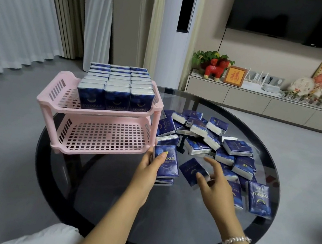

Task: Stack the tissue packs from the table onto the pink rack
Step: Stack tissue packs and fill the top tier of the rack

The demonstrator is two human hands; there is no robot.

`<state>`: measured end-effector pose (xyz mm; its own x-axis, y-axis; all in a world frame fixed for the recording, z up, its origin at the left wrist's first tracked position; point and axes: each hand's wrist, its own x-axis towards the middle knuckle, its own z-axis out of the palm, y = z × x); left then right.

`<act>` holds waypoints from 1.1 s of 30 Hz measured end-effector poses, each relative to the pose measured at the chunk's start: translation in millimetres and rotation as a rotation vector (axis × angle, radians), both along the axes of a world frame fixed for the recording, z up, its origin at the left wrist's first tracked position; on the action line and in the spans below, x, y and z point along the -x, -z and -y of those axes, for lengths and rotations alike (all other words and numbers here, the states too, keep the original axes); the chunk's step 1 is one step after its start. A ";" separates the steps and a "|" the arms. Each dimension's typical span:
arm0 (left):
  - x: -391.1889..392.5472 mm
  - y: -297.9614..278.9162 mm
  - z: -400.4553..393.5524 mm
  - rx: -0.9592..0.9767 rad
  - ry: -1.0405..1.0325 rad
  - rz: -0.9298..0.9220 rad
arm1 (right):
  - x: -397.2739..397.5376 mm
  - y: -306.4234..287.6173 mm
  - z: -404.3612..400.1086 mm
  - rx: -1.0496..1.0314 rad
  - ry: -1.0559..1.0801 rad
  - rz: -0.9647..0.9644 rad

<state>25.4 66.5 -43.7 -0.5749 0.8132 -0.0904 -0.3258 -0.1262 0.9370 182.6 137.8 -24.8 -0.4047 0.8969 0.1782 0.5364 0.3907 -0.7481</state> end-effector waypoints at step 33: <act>1.6 -3.7 6.4 0.074 0.204 -0.114 | 31.8 -31.9 8.0 0.217 -0.127 -0.333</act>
